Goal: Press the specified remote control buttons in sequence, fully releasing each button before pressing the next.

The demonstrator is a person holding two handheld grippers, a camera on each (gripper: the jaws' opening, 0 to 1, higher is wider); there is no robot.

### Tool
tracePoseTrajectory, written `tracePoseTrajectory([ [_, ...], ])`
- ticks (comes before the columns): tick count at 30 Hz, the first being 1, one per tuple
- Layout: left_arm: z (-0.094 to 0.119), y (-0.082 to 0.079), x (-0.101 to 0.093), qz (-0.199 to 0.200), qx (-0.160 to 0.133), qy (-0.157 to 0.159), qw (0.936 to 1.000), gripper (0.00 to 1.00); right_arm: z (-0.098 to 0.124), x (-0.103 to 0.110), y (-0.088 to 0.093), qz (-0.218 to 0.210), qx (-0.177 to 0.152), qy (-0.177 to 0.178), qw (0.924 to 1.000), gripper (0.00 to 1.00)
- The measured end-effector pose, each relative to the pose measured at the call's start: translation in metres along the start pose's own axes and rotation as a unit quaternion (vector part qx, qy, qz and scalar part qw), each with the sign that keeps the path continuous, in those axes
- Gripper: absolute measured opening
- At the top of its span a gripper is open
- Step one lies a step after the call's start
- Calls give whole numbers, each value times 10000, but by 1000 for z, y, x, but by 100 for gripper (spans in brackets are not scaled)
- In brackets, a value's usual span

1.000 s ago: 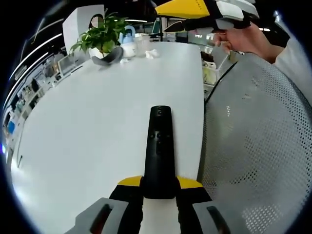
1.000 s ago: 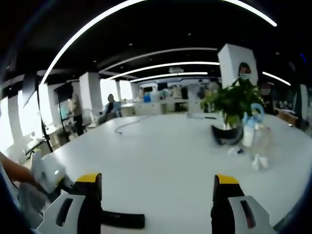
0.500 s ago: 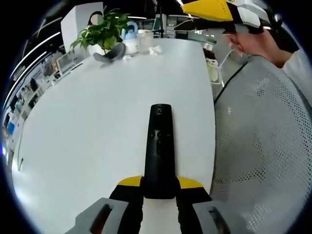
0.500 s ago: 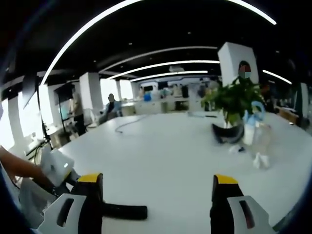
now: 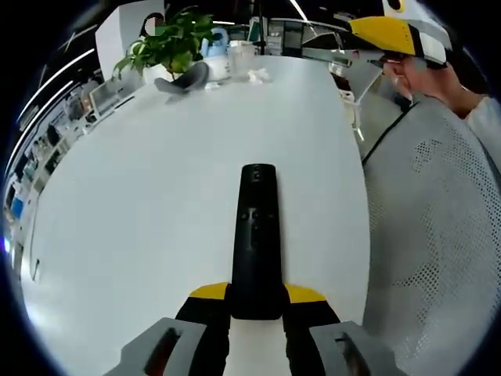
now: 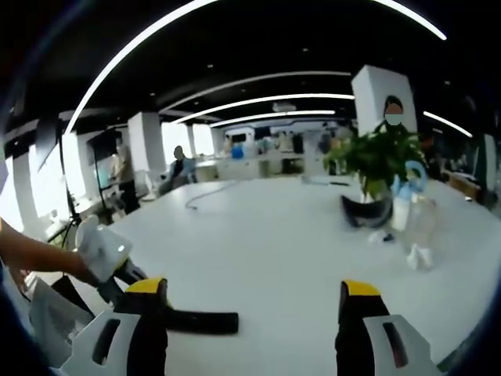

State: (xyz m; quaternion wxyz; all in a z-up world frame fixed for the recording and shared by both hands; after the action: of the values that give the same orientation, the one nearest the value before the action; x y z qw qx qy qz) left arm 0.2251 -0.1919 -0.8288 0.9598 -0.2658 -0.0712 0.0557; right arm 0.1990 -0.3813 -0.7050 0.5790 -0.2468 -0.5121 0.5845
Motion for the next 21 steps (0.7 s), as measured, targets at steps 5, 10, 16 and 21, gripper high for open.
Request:
tracePoseTrajectory([
  [5,-2,-1,9,-46,70,45,10000,25,0,-2,0,-46,-6,21,10000,89],
  [10,-3,0,21,-67,175,73,9998,25,-1,-1,2,0,78,18,10000,89],
  [16,-5,-1,35,-68,294,96,9995,25,0,0,1,-40,40,-16,10000,88],
  [21,-6,-1,44,-143,355,143,9992,25,-1,-1,2,-36,59,6,10000,88],
])
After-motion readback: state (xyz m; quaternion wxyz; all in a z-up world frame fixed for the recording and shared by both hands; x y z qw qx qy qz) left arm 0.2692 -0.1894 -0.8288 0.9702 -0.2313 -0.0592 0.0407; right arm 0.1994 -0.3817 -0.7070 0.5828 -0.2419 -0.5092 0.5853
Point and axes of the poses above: the point that each gripper's makers call its tool centre point, and the gripper's own axes: z roughly backward along the fingers, x roughly to its left, y roughly out of its underside, the point moved 4 cm from there along z, roughly backward along the fingers, and after that the axes turned 12 degrees about -z, right-handed, at the moved point
